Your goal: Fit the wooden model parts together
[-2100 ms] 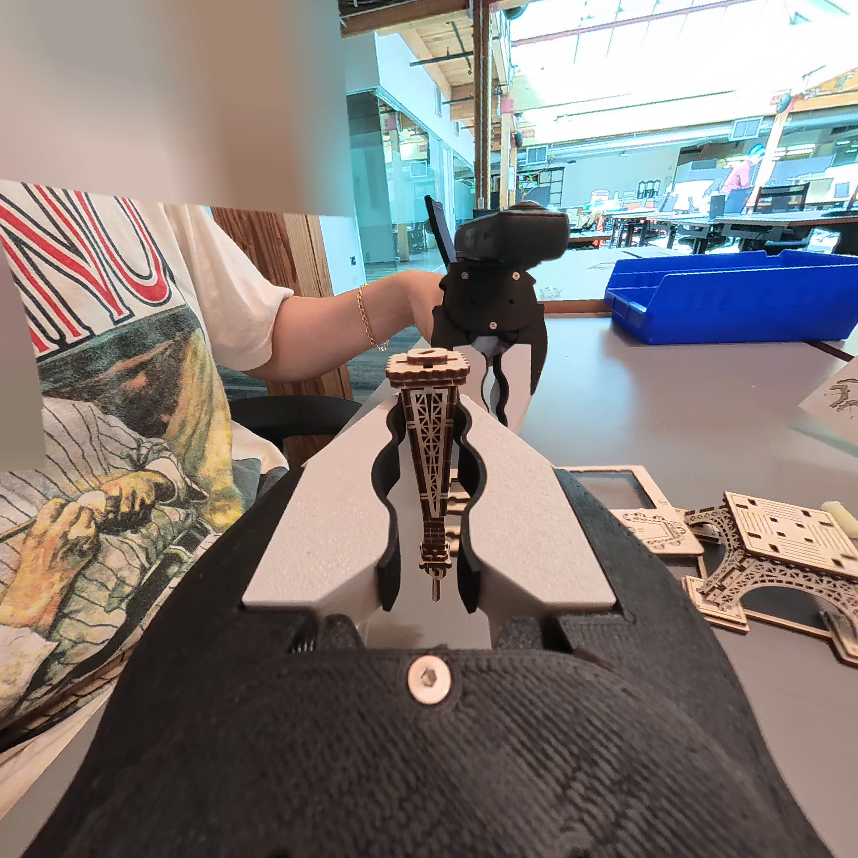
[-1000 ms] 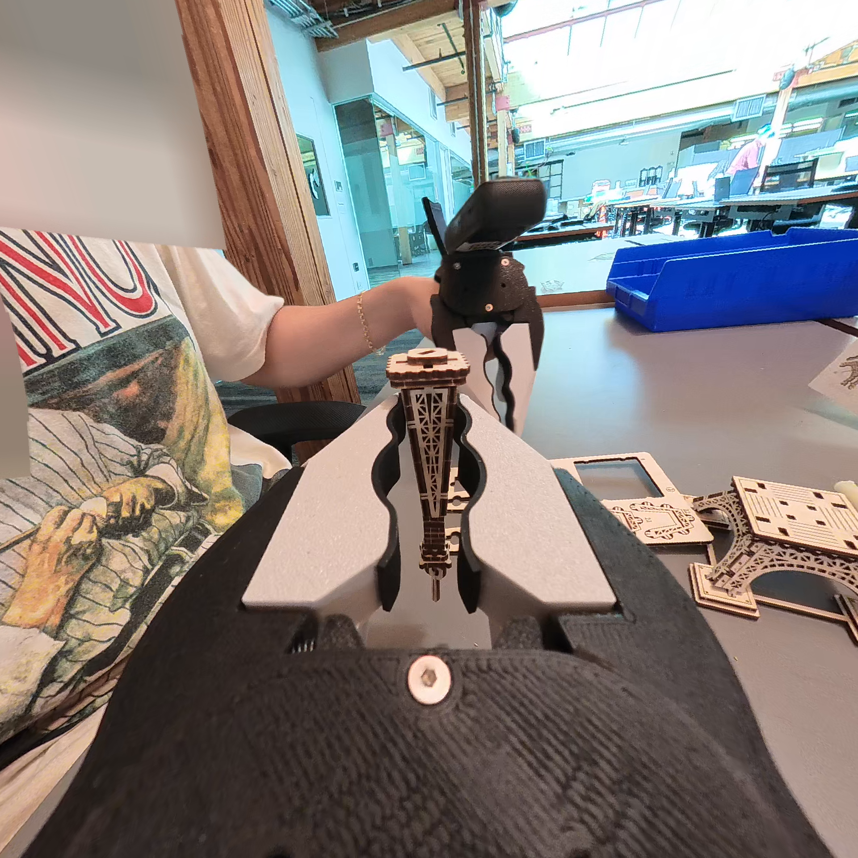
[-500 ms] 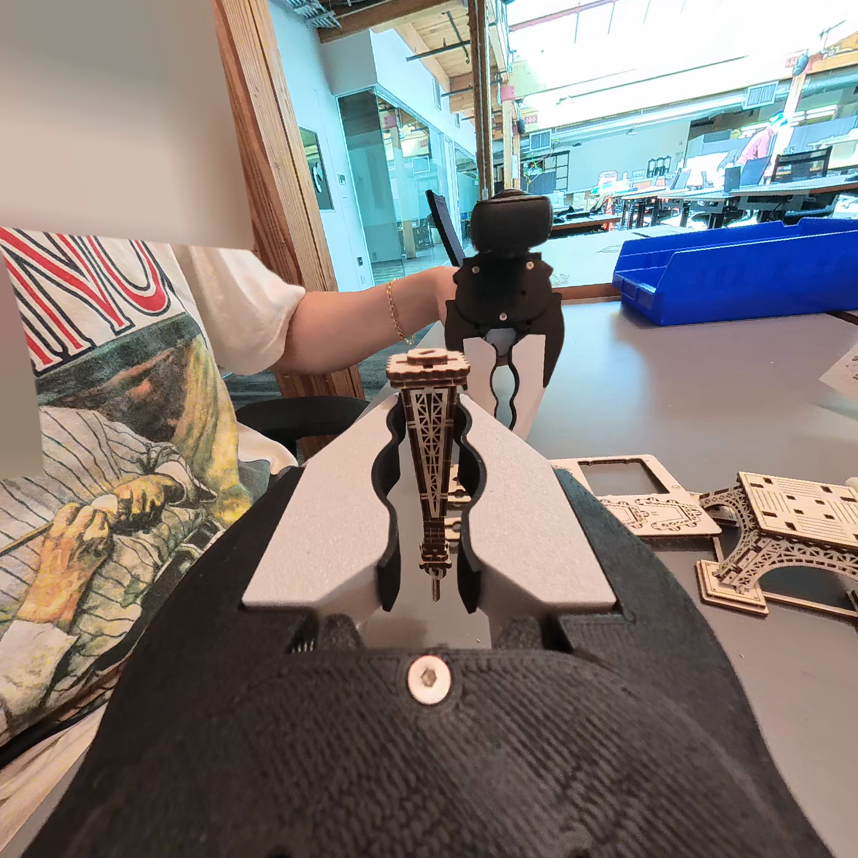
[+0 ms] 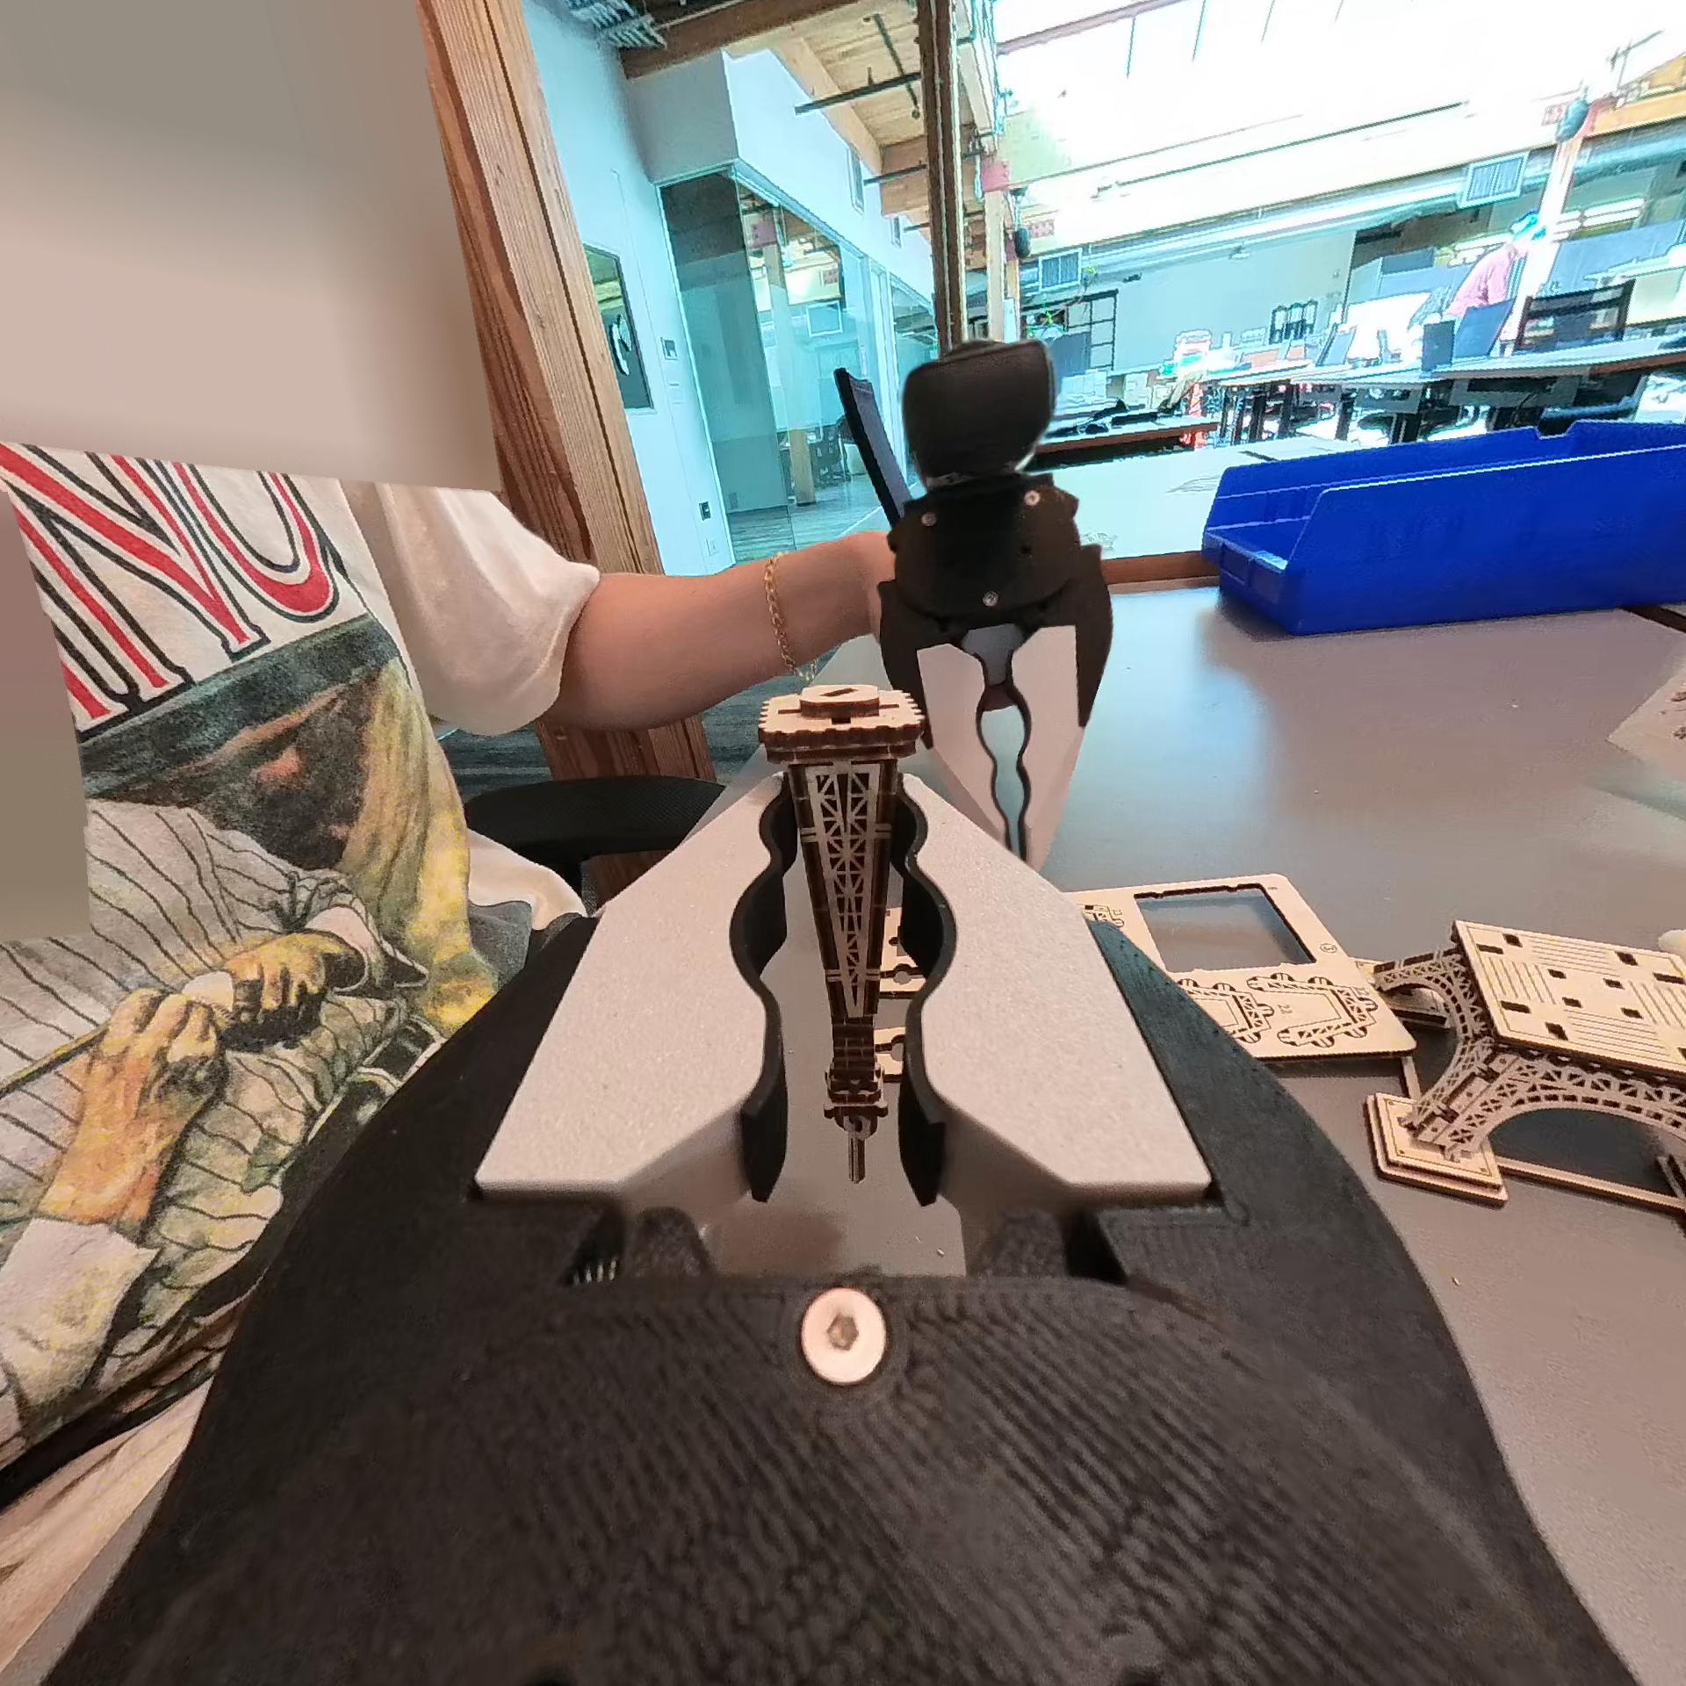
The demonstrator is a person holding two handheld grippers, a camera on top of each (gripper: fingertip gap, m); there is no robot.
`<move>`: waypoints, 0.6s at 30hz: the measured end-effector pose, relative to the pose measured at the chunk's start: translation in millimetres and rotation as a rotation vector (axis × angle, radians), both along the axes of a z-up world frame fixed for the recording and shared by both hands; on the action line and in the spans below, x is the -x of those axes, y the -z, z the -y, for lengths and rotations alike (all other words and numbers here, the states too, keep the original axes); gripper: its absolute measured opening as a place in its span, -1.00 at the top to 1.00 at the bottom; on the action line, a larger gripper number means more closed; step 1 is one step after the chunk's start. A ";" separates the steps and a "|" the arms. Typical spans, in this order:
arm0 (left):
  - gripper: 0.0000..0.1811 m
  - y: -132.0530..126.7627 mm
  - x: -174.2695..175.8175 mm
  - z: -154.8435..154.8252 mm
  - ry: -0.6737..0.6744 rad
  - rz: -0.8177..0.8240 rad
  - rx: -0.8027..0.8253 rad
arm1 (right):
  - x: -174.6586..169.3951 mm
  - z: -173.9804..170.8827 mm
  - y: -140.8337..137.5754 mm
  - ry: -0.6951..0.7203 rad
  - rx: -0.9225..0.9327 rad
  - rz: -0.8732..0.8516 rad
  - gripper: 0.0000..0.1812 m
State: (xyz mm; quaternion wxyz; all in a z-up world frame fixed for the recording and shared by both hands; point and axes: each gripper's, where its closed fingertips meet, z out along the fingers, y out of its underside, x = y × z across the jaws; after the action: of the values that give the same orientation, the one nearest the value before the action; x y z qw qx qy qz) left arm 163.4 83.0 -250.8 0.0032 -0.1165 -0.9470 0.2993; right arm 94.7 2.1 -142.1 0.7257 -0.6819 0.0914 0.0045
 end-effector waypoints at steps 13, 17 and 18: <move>0.99 -3.9 -51.3 11.2 -0.167 0.195 0.079 | -0.1 0.2 1.5 -0.001 0.006 -0.005 0.82; 0.99 -2.1 -46.5 15.7 -0.177 0.043 0.065 | 0.6 -0.2 2.0 -0.008 0.007 -0.010 0.82; 0.99 0.0 -45.6 15.0 -0.192 -0.002 0.049 | 0.4 0.0 2.4 -0.007 0.010 -0.010 0.81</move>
State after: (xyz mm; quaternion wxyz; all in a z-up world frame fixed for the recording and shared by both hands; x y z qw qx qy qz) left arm 209.0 68.0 -250.8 -0.0274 -0.0251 -0.9462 0.3216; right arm 94.3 2.1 -144.6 0.7220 -0.6856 0.0928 0.0099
